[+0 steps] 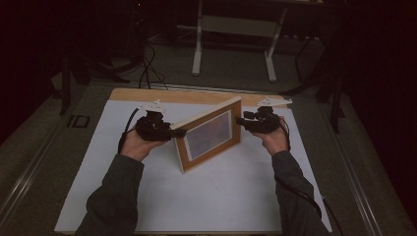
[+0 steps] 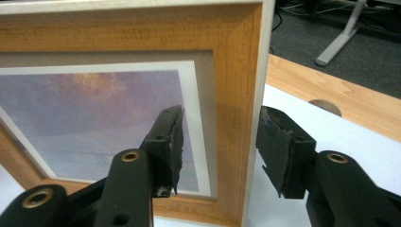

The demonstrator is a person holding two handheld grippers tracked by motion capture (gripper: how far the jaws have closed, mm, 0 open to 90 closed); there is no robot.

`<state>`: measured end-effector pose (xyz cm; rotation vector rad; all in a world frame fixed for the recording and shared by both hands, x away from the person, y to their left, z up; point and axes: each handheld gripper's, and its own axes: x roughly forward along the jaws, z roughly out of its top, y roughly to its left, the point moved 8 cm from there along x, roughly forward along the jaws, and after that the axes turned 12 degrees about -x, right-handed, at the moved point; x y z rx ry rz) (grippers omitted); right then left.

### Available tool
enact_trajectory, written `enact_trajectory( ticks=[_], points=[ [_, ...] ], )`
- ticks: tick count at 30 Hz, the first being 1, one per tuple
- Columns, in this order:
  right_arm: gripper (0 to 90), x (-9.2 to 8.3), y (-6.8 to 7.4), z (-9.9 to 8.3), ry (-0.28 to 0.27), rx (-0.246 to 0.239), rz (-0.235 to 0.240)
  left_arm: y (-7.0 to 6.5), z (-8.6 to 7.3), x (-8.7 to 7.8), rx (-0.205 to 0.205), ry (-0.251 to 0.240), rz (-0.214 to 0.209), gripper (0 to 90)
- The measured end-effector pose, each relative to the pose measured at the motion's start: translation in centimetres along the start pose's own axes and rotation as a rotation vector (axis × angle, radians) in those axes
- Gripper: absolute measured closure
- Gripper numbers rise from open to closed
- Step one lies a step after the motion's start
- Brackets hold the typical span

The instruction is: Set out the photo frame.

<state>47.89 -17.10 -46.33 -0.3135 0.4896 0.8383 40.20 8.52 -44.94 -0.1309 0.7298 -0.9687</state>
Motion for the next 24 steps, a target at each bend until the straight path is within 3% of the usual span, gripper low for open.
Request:
enact_trajectory(
  ticks=[9,21,24],
  points=[
    [42.6,0.4,-0.5,0.5,0.014,-0.031,0.022,0.2,0.2,0.0,0.009,0.006,-0.022,71.6],
    [37.1,1.3,-0.5,0.6,-0.001,-0.032,0.070,0.4,0.4,0.1,0.035,0.019,-0.051,71.5],
    [32.9,1.4,-0.4,0.6,0.011,-0.057,0.080,0.2,0.4,0.1,0.055,0.025,-0.064,71.4]
  ],
)
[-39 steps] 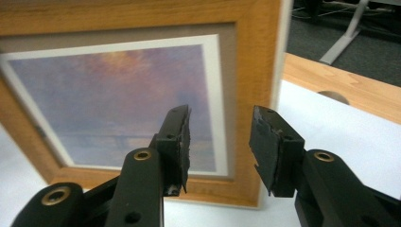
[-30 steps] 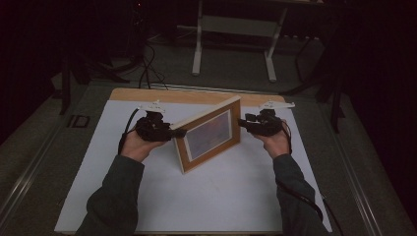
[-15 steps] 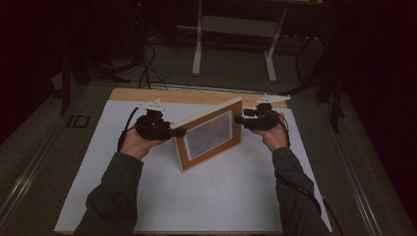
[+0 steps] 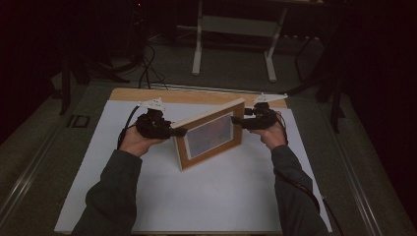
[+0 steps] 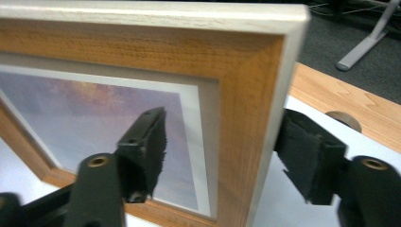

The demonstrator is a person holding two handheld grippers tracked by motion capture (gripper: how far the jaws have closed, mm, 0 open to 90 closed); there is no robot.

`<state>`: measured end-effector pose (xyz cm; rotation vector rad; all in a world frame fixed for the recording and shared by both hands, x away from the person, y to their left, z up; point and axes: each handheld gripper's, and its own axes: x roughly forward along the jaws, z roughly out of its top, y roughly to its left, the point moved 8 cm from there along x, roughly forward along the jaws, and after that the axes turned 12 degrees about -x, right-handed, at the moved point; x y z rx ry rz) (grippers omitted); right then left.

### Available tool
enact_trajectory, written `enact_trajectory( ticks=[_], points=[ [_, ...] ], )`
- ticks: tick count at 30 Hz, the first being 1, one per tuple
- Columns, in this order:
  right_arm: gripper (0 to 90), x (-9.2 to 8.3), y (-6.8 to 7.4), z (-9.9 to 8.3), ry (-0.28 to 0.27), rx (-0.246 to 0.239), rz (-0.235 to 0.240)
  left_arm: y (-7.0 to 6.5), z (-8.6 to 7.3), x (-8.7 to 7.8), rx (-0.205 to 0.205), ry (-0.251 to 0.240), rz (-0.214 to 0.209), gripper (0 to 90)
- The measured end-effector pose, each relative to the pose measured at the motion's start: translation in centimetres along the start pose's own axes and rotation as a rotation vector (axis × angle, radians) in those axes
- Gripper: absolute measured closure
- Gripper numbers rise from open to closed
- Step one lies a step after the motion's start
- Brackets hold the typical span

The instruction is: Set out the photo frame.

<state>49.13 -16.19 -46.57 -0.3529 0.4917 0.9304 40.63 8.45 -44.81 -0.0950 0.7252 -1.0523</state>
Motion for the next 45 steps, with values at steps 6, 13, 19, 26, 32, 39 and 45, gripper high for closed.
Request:
enact_trajectory(
  ticks=[6,13,19,26,32,39,45],
  points=[
    [31.1,-0.1,0.1,0.2,-0.011,-0.015,0.015,-0.2,0.1,0.1,0.020,0.009,-0.011,71.4],
    [27.8,-0.2,0.3,0.3,-0.014,-0.049,0.043,-0.5,0.1,0.3,0.050,0.022,-0.037,71.0],
    [27.7,-0.3,0.3,0.3,-0.036,-0.059,0.076,-0.6,0.0,0.3,0.063,0.024,-0.063,70.3],
    [30.0,-0.7,0.4,0.1,-0.045,-0.090,0.108,-0.6,0.0,0.4,0.078,0.024,-0.088,70.0],
    [37.8,-1.3,0.2,-0.3,-0.066,-0.065,0.133,-0.4,0.1,0.5,0.053,0.013,-0.067,70.3],
    [46.7,-1.9,0.2,-0.8,-0.083,-0.057,0.153,0.0,0.1,0.8,0.026,-0.003,-0.024,68.1],
    [52.0,-2.3,0.2,-1.2,-0.083,-0.058,0.158,0.2,0.1,0.9,0.005,-0.025,0.008,64.6]
  ],
)
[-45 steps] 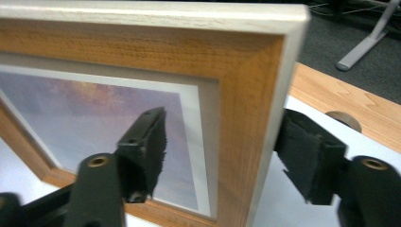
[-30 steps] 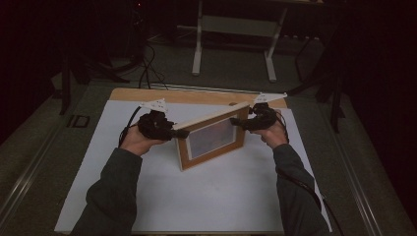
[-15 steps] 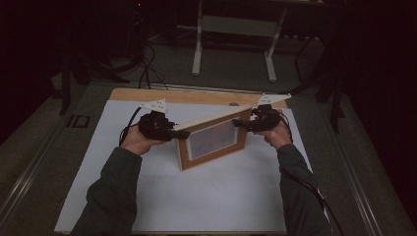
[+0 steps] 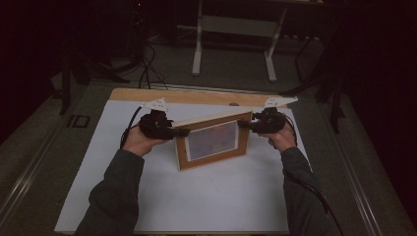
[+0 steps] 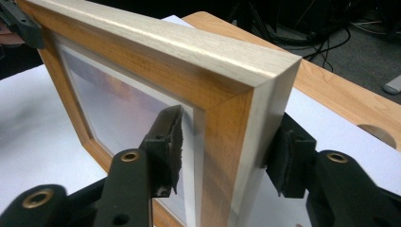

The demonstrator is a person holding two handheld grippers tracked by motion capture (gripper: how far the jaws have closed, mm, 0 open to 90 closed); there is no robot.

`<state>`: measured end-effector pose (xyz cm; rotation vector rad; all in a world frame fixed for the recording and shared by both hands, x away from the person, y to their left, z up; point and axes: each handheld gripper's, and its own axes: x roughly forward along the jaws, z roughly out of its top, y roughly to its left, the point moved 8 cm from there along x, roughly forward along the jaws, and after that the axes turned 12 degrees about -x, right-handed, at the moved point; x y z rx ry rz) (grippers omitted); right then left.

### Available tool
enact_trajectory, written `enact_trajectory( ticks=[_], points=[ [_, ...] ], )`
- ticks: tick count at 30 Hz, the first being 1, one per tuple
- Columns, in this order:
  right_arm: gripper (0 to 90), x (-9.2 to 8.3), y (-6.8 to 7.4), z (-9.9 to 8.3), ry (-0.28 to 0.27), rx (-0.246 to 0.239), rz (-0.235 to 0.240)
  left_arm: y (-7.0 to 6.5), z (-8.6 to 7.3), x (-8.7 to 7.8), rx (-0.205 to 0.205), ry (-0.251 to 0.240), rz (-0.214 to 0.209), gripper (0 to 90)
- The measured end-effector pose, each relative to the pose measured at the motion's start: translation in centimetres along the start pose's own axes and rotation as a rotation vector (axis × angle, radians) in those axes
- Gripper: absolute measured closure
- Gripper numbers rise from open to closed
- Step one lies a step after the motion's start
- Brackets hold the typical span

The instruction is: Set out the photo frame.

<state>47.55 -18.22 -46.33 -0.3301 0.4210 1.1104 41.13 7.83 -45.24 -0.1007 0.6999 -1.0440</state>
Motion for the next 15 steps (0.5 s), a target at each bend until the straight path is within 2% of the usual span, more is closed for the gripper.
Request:
enact_trajectory(
  ticks=[5,6,7,12,15],
  points=[
    [56.3,-0.3,-0.1,-0.3,0.008,-0.002,-0.017,0.4,-0.3,0.0,-0.007,-0.014,0.059,60.4],
    [61.0,-0.4,-0.2,-0.4,0.012,-0.001,-0.031,0.6,-0.4,-0.1,-0.012,-0.018,0.079,59.2],
    [62.0,-0.5,-0.3,-0.6,0.014,0.000,-0.045,0.7,-0.5,-0.2,-0.021,-0.023,0.079,59.0],
    [62.2,-0.6,-0.3,-0.7,0.004,0.025,-0.050,1.2,-1.3,-0.7,-0.060,-0.050,0.082,59.7],
    [62.2,-0.6,-0.2,-0.7,0.009,0.029,-0.054,1.6,-1.6,-0.8,-0.069,-0.052,0.112,62.5]
  ],
)
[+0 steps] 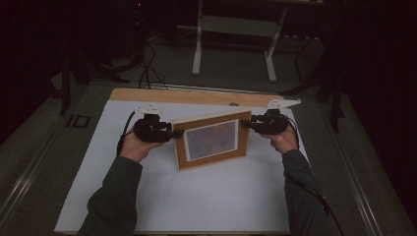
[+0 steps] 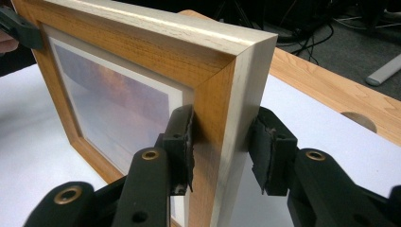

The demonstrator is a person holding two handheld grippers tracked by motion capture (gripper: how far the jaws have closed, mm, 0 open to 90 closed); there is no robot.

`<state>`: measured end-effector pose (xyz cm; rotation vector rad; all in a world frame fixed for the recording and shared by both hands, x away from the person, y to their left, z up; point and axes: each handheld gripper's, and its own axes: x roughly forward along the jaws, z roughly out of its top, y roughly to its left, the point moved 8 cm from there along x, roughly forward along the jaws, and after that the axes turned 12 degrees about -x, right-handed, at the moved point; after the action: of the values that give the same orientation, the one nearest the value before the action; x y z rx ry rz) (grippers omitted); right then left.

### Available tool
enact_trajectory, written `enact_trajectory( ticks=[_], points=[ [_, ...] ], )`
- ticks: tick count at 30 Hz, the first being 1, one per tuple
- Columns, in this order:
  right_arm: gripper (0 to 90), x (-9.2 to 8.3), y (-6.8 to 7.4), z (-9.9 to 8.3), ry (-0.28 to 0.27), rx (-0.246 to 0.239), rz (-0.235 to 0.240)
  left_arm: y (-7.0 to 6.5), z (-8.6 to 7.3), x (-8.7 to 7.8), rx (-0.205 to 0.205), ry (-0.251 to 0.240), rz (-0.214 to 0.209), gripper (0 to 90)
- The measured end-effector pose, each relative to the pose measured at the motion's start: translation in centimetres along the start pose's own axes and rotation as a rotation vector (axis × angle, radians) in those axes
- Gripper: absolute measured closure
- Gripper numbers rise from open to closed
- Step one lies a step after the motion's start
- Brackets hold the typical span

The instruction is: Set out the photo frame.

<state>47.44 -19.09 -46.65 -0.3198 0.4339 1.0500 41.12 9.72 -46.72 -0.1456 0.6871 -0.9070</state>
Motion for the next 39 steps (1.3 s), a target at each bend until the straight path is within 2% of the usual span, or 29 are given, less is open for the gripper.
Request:
enact_trajectory(
  ticks=[4,11,21,29,39],
  points=[
    [62.3,-0.1,0.1,-0.1,0.006,0.007,-0.004,-0.2,0.5,-0.4,-0.009,-0.049,-0.011,68.0],
    [62.3,-0.1,0.3,-0.1,0.012,0.020,-0.015,0.0,0.6,-0.4,-0.016,-0.049,-0.013,68.8],
    [62.4,-0.4,1.1,-0.1,0.047,0.038,-0.038,0.8,1.0,-0.2,-0.068,-0.079,-0.027,65.7],
    [62.5,-0.8,1.7,-0.4,0.042,0.063,-0.063,1.0,1.1,0.0,-0.082,-0.081,-0.051,64.8],
    [62.6,-1.6,2.5,-0.9,0.052,0.087,-0.086,1.3,1.3,0.5,-0.134,-0.081,-0.100,63.0]
  ],
)
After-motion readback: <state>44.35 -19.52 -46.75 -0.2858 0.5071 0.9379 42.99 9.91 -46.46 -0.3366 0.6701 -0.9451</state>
